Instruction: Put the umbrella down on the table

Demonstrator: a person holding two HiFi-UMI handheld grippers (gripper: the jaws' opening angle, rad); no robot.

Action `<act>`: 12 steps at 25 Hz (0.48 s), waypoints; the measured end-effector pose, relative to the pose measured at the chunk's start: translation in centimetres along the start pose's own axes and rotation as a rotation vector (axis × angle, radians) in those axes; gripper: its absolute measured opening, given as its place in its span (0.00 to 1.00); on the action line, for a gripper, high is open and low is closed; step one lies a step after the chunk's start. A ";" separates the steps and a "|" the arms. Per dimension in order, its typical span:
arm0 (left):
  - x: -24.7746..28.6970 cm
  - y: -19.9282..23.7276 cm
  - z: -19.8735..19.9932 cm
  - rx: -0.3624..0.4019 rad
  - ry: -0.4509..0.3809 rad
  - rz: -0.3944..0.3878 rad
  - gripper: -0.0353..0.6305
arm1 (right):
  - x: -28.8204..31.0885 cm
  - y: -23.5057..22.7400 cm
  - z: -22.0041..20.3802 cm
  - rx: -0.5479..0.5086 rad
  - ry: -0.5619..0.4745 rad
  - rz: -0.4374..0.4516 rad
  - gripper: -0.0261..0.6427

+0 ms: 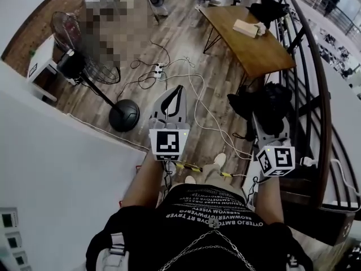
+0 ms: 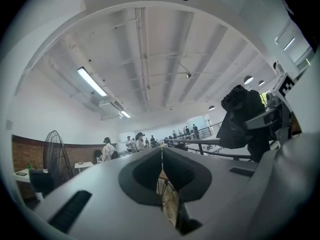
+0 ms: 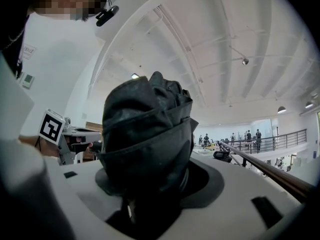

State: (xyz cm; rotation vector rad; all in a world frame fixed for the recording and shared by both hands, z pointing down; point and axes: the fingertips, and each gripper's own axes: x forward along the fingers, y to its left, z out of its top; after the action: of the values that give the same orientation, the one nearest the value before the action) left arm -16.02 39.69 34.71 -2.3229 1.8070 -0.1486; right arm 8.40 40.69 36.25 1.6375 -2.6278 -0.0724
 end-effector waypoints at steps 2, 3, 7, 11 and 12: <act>1.2 -0.2 0.2 -0.017 -0.005 -0.008 0.10 | 1.1 -0.8 -0.2 0.008 0.004 -0.006 0.43; 1.9 -0.5 0.3 -0.021 -0.010 -0.017 0.10 | 1.7 -1.2 -0.2 0.005 0.003 -0.011 0.43; 5.0 -0.9 0.5 -0.024 -0.017 -0.033 0.10 | 4.2 -2.9 -0.2 -0.013 -0.001 0.004 0.43; 8.2 -0.3 0.7 -0.027 -0.019 -0.022 0.10 | 7.0 -4.3 0.2 -0.024 -0.012 0.035 0.43; 8.9 -0.2 0.8 -0.026 -0.022 -0.022 0.10 | 7.7 -4.8 0.3 -0.025 -0.013 0.032 0.43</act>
State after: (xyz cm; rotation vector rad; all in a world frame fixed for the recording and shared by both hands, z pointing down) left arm -13.42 31.20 33.59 -2.3528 1.7845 -0.1039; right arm 9.25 31.69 35.78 1.5919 -2.6505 -0.1147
